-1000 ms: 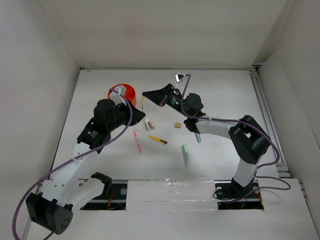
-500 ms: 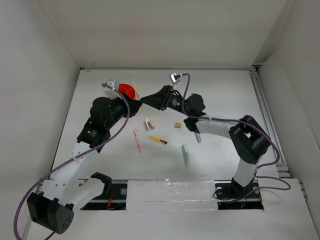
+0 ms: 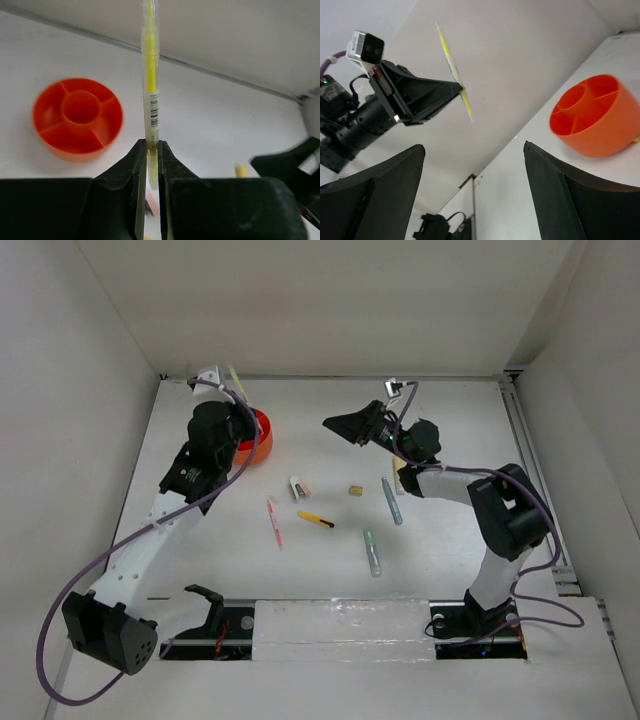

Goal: Sort the stationery into containers
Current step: Place the stationery into the container

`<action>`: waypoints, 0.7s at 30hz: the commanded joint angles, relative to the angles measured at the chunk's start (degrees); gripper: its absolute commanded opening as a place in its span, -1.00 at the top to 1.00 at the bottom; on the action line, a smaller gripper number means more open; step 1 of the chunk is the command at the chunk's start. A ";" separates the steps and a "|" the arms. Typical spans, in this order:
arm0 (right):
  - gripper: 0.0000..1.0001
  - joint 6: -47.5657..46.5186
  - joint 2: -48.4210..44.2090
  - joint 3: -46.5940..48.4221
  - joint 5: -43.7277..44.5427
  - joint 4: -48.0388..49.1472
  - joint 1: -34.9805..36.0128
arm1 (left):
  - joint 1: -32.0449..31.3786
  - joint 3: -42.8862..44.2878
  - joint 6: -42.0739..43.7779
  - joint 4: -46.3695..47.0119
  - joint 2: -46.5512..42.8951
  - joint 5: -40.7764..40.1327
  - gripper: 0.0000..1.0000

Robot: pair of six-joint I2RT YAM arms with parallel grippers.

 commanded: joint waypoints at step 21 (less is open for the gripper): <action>-0.72 -4.17 6.41 -0.31 -15.50 27.82 -3.33 | 22.64 -2.11 28.21 31.16 18.81 19.35 1.00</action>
